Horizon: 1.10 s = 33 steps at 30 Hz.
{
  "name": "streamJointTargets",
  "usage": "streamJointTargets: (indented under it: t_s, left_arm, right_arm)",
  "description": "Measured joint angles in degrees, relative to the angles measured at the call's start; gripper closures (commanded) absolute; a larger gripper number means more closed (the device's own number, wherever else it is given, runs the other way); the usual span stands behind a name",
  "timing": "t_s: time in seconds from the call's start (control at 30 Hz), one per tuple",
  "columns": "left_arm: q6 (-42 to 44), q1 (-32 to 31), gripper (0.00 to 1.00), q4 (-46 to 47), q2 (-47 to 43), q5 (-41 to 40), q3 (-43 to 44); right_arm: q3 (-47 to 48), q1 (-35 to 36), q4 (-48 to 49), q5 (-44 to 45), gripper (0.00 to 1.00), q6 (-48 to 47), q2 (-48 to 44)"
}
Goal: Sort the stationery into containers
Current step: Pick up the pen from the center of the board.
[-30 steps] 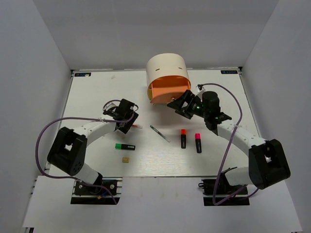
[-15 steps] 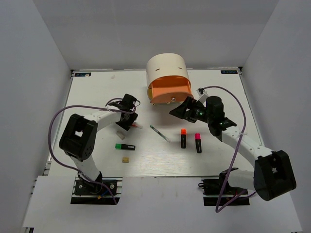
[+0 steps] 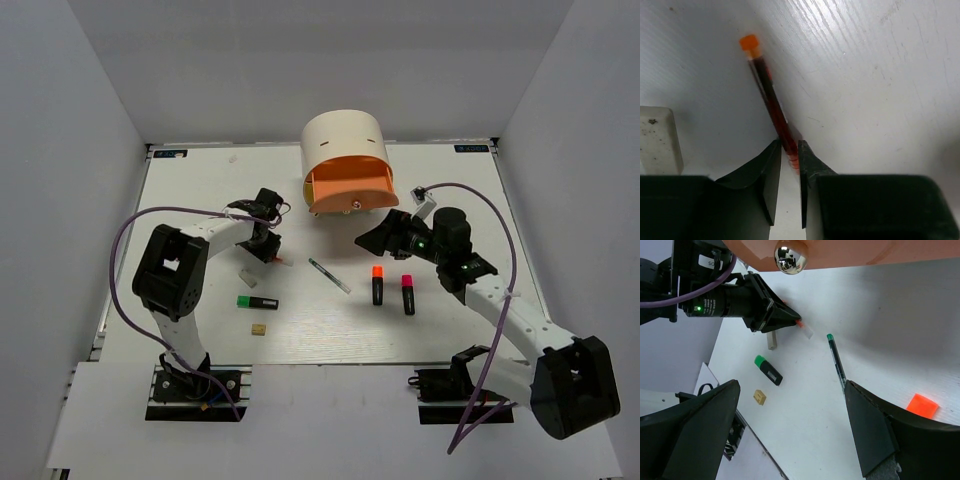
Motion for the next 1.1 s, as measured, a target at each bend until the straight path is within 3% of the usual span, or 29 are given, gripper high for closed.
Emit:
streamJointTargets:
  t_s: [0.1,0.4,0.63,0.8,0.93,0.97,1.07,1.1]
  left_arm:
    - [1.01,0.11,0.73,-0.26,0.13,0.55,0.09]
    - [5.77,0.15,0.96,-0.44,0.72,2.43,1.09]
    - [10.71,-0.48,1.0,-0.83,-1.55,2.51,1.07]
    - [15.54,-0.92,1.0,1.44,-10.93,2.05,-0.02]
    - [21.81,-0.96,1.0,6.32,-21.62,1.9,-2.67]
    - [24.06,-0.96,1.0,8.52,-24.41,2.05,-3.45]
    - [31.58,-0.94,1.0,16.55,-31.23,3.98,-5.46]
    - [34.32,-0.96,1.0,19.37,-32.74,5.2,-5.77]
  right_arm:
    - [-0.02,-0.33,-0.98,-0.04,0.09,-1.55,-0.94]
    - [-0.63,-1.03,-1.99,-1.75,0.09,-5.55,-3.56]
    - [-2.01,-1.09,-2.69,-4.11,0.09,-11.28,-5.7]
    - [-2.45,-1.38,-2.71,-8.13,0.09,-16.24,-5.79]
    - [-3.72,-1.4,-2.64,-11.74,0.44,-20.55,-5.81]
    - [-3.85,-1.4,-2.71,-12.68,0.65,-21.46,-5.81]
    - [-3.91,-1.4,-2.47,-15.02,0.95,-25.22,-5.81]
    - [-3.93,-1.4,-2.54,-15.87,0.95,-26.53,-5.81]
